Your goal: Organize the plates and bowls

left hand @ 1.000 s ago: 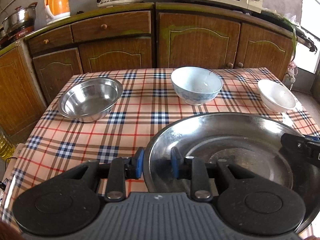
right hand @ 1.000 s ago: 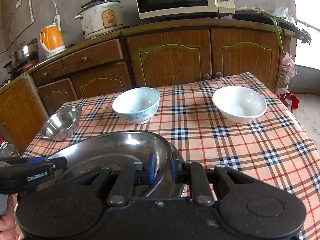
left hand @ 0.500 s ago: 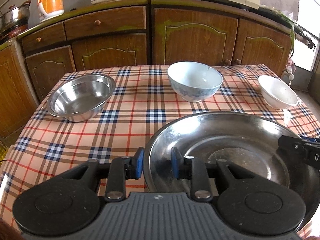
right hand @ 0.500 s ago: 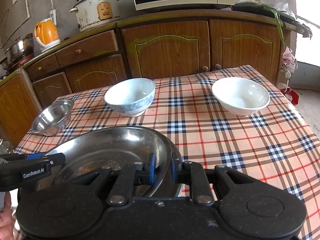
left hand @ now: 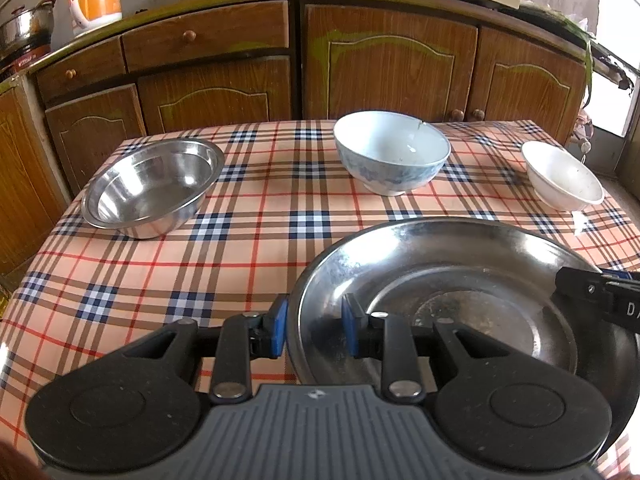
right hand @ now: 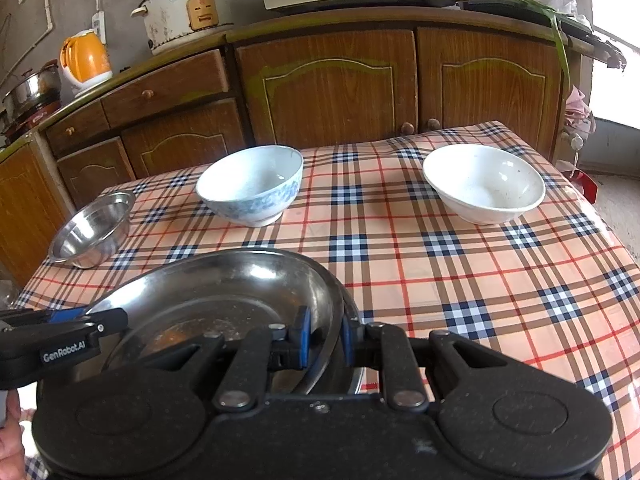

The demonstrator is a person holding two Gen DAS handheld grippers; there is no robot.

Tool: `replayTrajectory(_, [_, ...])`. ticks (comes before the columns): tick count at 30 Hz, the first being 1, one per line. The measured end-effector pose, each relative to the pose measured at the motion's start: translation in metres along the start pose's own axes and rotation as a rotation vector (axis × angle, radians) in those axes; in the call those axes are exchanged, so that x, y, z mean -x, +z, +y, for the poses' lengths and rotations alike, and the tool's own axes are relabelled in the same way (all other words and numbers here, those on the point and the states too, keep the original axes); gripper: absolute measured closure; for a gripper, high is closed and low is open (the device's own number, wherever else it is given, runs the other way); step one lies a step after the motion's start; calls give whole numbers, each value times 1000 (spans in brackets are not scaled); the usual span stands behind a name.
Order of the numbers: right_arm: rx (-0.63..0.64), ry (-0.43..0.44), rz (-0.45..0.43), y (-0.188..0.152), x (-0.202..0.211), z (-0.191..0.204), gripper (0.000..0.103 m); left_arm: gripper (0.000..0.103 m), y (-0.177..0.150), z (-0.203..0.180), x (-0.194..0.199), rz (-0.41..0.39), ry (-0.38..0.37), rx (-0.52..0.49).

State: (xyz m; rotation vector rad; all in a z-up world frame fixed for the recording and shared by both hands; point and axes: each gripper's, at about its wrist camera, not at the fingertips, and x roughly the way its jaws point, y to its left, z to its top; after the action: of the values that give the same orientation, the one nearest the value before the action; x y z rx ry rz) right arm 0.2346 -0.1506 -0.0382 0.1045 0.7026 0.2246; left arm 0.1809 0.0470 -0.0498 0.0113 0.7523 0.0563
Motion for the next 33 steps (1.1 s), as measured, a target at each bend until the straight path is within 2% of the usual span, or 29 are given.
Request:
replayTrajectory(23, [22, -24, 43, -1, -15, -2, 80, 75, -3, -6, -14, 30, -6, -29])
replayTrajectory(31, [36, -22, 57, -4, -18, -1, 75, 75, -5, -7, -18, 37, -5, -18])
replayTrajectory(33, [42, -24, 58, -4, -19, 0, 70, 75, -5, -7, -19, 38, -11, -18])
